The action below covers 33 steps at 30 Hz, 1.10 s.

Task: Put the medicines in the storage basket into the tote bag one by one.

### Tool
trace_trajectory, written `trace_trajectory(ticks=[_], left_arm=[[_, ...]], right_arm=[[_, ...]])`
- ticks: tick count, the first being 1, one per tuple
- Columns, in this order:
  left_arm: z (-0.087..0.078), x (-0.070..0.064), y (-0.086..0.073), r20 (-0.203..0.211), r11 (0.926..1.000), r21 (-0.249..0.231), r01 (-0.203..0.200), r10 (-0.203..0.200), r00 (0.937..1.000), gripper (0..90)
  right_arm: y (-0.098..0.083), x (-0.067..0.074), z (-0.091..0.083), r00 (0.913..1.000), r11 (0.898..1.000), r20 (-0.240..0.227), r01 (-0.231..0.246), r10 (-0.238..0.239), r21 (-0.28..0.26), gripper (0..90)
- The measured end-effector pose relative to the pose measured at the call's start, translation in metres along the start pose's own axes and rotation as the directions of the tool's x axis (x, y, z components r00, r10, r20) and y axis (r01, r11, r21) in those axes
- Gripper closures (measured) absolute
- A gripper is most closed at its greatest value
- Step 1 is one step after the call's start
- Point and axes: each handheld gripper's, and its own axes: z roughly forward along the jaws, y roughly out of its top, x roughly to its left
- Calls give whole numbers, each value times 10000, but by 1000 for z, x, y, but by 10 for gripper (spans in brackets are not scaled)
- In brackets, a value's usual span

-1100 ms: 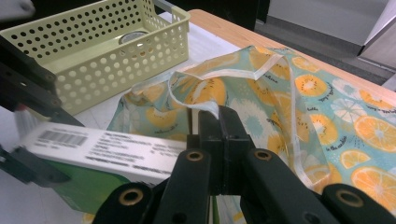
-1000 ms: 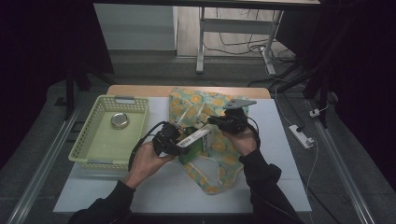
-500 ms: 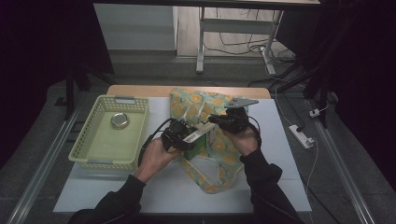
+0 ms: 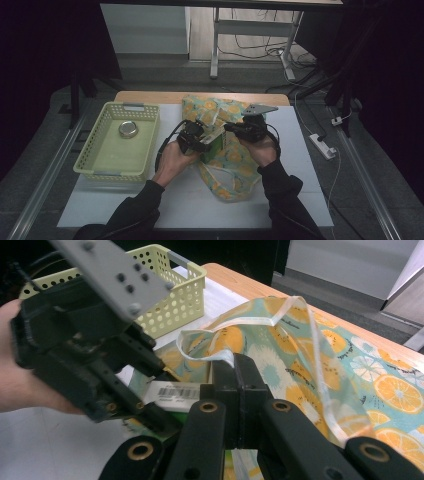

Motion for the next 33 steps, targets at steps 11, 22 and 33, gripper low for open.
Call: trace_trajectory(ticks=[11, 22, 33], left_arm=[[3, 15, 10, -257, 9981, -446, 420, -431, 9987, 616], [6, 29, 15, -665, 9925, -980, 727, -795, 9946, 616], [15, 35, 23, -1230, 9896, -1364, 465, -635, 9904, 614]], right_arm=[[0, 1, 0, 10000, 10000, -58, 14, -14, 44, 895], [0, 1, 2, 10000, 9999, -59, 11, -10, 148, 895], [-1, 2, 4, 10000, 9998, -44, 21, -20, 190, 895]])
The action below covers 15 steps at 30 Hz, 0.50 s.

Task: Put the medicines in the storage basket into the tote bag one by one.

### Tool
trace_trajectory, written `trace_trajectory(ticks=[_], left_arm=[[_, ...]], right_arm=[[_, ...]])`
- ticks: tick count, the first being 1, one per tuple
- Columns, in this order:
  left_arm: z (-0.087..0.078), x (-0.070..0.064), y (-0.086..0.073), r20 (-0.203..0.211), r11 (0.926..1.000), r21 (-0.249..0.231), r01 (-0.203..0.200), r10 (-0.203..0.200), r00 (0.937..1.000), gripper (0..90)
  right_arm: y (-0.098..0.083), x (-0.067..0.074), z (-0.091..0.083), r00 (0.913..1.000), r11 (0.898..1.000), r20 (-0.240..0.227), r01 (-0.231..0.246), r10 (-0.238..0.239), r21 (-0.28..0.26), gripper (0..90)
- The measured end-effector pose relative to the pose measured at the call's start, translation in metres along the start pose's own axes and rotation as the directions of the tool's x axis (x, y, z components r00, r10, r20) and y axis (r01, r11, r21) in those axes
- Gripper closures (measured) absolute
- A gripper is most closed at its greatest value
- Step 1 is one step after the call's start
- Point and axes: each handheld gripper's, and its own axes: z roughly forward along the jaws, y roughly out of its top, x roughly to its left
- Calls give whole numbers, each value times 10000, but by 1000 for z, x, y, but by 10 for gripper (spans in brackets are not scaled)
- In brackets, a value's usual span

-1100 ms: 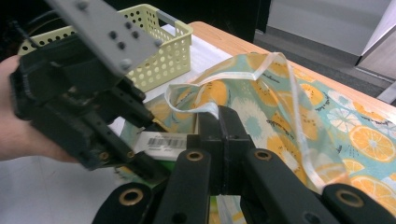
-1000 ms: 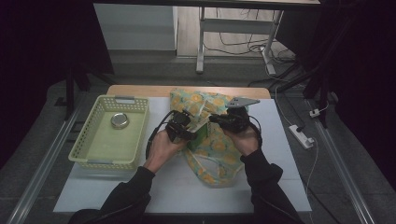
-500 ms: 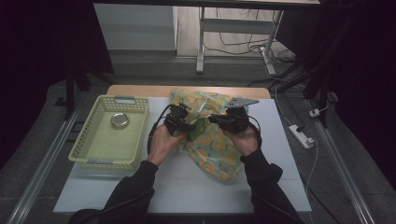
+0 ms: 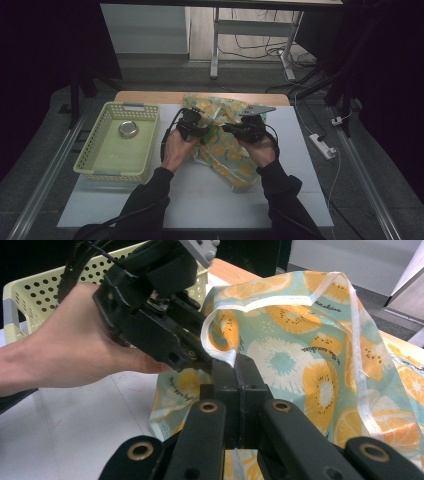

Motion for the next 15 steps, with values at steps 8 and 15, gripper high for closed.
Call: trace_trajectory(ticks=[8, 15], left_arm=[[4, 1, 1, 288, 9994, -83, -324, 326, 9991, 544], [-7, -8, -9, 390, 9943, -69, -1068, 1070, 9935, 363]], right_arm=[[-1, -1, 2, 10000, 10000, -12, -25, 26, 33, 895], [-1, -3, -1, 9999, 9999, 18, -112, 112, -59, 894]])
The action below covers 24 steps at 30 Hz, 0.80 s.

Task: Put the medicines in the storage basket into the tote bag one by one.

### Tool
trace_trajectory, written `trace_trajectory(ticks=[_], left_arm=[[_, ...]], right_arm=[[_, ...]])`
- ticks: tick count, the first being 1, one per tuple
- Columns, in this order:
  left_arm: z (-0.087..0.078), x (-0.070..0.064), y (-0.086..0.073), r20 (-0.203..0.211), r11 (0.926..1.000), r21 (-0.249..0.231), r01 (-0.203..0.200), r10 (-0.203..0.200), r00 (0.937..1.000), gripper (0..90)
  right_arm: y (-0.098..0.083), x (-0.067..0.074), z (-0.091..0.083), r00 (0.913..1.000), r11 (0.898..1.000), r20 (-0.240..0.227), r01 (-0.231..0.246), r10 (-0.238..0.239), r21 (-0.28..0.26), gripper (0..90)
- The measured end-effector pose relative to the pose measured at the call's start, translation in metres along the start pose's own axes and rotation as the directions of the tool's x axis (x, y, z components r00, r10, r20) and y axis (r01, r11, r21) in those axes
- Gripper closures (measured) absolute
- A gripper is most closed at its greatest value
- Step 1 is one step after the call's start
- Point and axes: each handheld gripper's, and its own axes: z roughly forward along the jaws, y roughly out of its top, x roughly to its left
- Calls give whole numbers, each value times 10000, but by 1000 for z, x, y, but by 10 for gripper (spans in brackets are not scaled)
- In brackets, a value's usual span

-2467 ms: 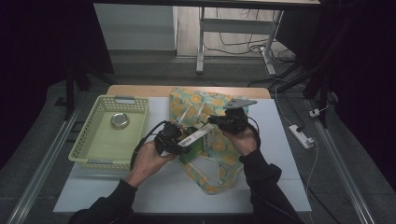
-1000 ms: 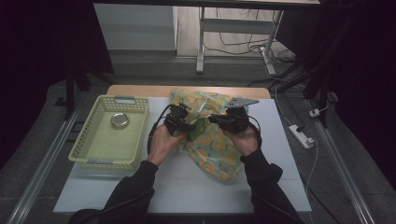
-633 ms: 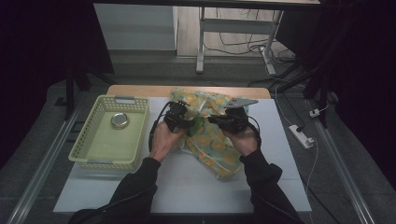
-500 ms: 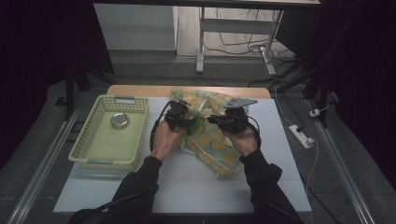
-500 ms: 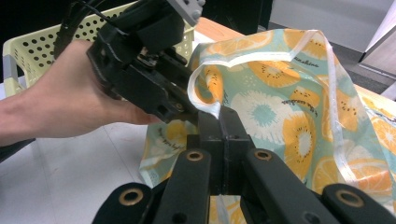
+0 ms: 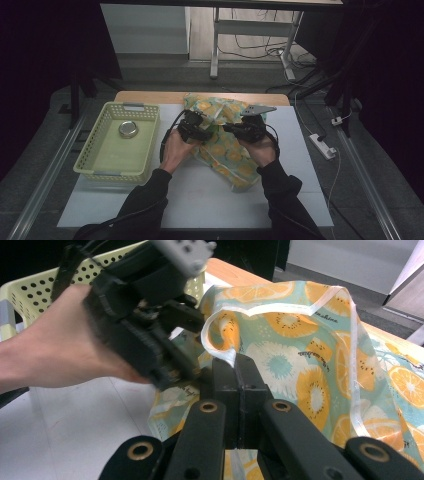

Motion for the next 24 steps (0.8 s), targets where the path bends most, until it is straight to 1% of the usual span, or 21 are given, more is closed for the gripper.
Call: trace_trajectory(ticks=[2, 3, 6, 8, 9, 12, 14, 16, 18, 19, 20, 22, 24], left_arm=[[-5, -2, -4, -112, 9997, 117, -204, 206, 9997, 329], [-7, -2, -7, -67, 9996, 120, -243, 244, 9997, 323], [-12, 0, -14, 275, 9995, 305, -60, 52, 9996, 307], [-11, 2, -18, 529, 9983, 576, 107, -138, 9985, 305], [-9, 3, -20, 604, 9965, 811, 187, -237, 9979, 308], [-1, 4, -27, 533, 9904, 1373, 185, -261, 9982, 305], [0, 6, -31, 595, 9881, 1511, 297, -391, 9975, 332], [-2, 8, -34, 776, 9868, 1573, 377, -504, 9957, 337], [-9, 8, -36, 916, 9888, 1437, 415, -550, 9943, 321], [-13, 9, -36, 1091, 9900, 1324, 478, -625, 9921, 311], [-18, 9, -37, 1281, 9920, 1184, 431, -583, 9901, 293], [-28, 11, -38, 1473, 9943, 984, 404, -547, 9876, 277], [-38, 12, -40, 1590, 9965, 787, 290, -413, 9864, 256]], right_arm=[[0, -1, -1, 10000, 10000, 15, -26, 26, -19, 894], [0, -1, -1, 10000, 10000, 12, -35, 35, -26, 895], [0, -2, -1, 10000, 10000, 13, -60, 60, -25, 894], [0, -1, -1, 10000, 10000, -16, -66, 66, -22, 895], [0, -1, 0, 10000, 10000, -10, -68, 68, -21, 894], [0, 0, 1, 10000, 10000, -40, -39, 39, 10, 894], [-1, 0, 1, 10000, 10000, -59, -38, 38, 33, 894], [-1, -1, 1, 10000, 10000, -65, -45, 45, 58, 894], [-1, -1, 1, 10000, 10000, -51, -42, 42, 91, 894], [-1, -2, 2, 10000, 10000, -60, -55, 56, 72, 894], [-2, -2, 2, 10000, 10000, -61, -63, 64, 74, 894], [-2, -2, 2, 10000, 10000, -55, -65, 65, 68, 894], [-1, -1, 2, 10000, 9999, -58, -45, 45, 90, 894]])
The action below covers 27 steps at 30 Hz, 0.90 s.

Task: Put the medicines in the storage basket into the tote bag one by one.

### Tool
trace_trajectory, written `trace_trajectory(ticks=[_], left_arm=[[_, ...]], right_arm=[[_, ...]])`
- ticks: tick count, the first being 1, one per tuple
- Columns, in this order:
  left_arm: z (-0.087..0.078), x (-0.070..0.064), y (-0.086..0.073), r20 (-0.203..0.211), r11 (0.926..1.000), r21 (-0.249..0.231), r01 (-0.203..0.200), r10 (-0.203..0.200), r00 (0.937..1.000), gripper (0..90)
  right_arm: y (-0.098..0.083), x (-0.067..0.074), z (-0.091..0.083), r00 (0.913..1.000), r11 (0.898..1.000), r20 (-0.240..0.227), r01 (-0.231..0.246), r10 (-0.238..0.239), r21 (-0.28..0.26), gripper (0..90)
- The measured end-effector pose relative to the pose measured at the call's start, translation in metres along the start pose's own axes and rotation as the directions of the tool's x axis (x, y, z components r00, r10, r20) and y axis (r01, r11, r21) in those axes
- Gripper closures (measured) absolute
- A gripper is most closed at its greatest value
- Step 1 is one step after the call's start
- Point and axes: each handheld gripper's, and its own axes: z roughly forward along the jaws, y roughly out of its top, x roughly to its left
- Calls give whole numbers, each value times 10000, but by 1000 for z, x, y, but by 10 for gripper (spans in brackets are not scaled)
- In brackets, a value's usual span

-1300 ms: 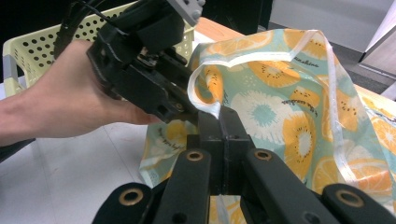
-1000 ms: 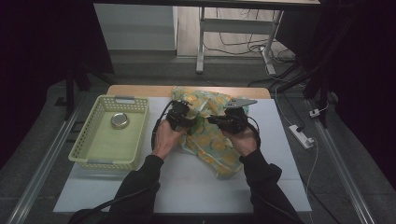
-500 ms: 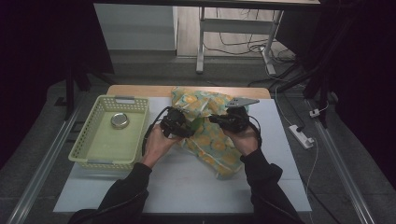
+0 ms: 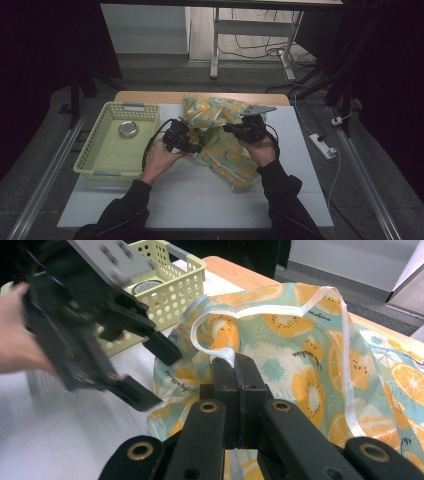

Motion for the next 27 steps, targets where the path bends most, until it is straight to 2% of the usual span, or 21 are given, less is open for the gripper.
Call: trace_trajectory(ticks=[4, 10, 15, 18, 23, 27], left_arm=[[-19, 6, -7, 51, 9996, -299, 13, -12, 10000, 201], [-46, 30, -22, -129, 9943, -914, 542, -557, 9984, 125], [-64, 46, -31, -542, 9883, -1308, 786, -862, 9948, 60], [-72, 56, -37, -638, 9848, -1477, 910, -1013, 9928, 38], [-82, 73, -47, -1076, 9818, -1634, 970, -1155, 9875, 3], [-87, 90, -55, -1225, 9775, -1695, 1252, -1469, 9815, 2]], right_arm=[[0, 0, 0, 10000, 10000, -2, 12, -12, 22, 894], [-1, 0, 1, 10000, 10000, 1, -10, 10, 59, 894], [-1, -1, 2, 10000, 10000, 12, -2, 2, 90, 894], [-1, -1, 2, 10000, 9999, 9, 6, -6, 103, 894], [-2, -1, 2, 10000, 9999, 10, 13, -13, 146, 894], [-2, -1, 3, 10000, 9999, 5, -5, 5, 134, 894]])
